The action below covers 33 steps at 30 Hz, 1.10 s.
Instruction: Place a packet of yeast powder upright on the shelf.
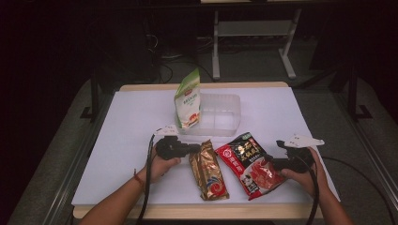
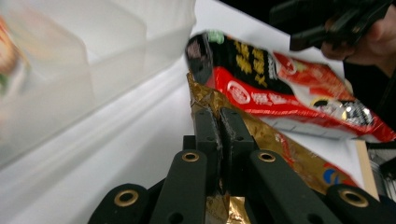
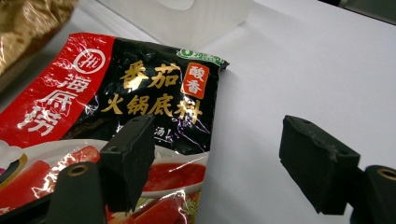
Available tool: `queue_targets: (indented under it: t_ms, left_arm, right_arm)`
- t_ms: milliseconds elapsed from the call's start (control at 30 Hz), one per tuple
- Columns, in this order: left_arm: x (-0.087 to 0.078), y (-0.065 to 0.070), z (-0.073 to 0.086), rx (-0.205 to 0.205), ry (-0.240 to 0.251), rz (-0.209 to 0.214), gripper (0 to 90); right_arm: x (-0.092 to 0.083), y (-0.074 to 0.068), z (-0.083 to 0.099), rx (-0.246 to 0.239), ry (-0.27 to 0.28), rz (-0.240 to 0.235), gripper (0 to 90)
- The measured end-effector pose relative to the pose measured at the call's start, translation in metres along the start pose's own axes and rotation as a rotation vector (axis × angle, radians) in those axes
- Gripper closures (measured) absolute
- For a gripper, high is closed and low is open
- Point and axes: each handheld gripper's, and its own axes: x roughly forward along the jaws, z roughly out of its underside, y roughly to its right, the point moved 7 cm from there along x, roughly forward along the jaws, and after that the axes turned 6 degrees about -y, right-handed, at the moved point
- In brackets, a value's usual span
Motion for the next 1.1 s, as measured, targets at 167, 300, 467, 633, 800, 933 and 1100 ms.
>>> queue_targets:
  t_ms: [167, 300, 467, 633, 800, 933, 1100]
  left_arm:
    - [-0.018, 0.004, -0.012, -0.004, 0.08, -0.009, 87.8]
    - [-0.038, 0.01, -0.024, -0.006, 0.158, 0.009, 88.1]
    - [-0.057, 0.017, -0.033, -0.001, 0.228, 0.019, 88.3]
    - [-0.069, 0.02, -0.038, -0.01, 0.276, 0.025, 88.5]
    - [-0.079, 0.023, -0.042, -0.004, 0.307, 0.015, 88.6]
    - [-0.086, 0.026, -0.045, -0.002, 0.331, 0.02, 88.6]
    - [-0.093, 0.03, -0.049, 0.002, 0.357, 0.023, 88.7]
  right_arm:
    - [-0.004, 0.001, 0.0, 0.004, 0.008, 0.004, 25.9]
    - [-0.004, 0.002, 0.0, 0.01, 0.011, 0.006, 25.9]
    - [-0.002, 0.004, -0.004, 0.021, 0.015, 0.001, 26.0]
    - [0.003, 0.002, -0.006, 0.017, 0.009, -0.007, 26.0]
    - [0.004, 0.001, -0.008, 0.012, 0.013, -0.011, 26.0]
    - [0.004, 0.003, -0.008, 0.016, 0.015, -0.009, 26.0]
    - [0.003, 0.004, -0.009, 0.018, 0.019, -0.005, 26.1]
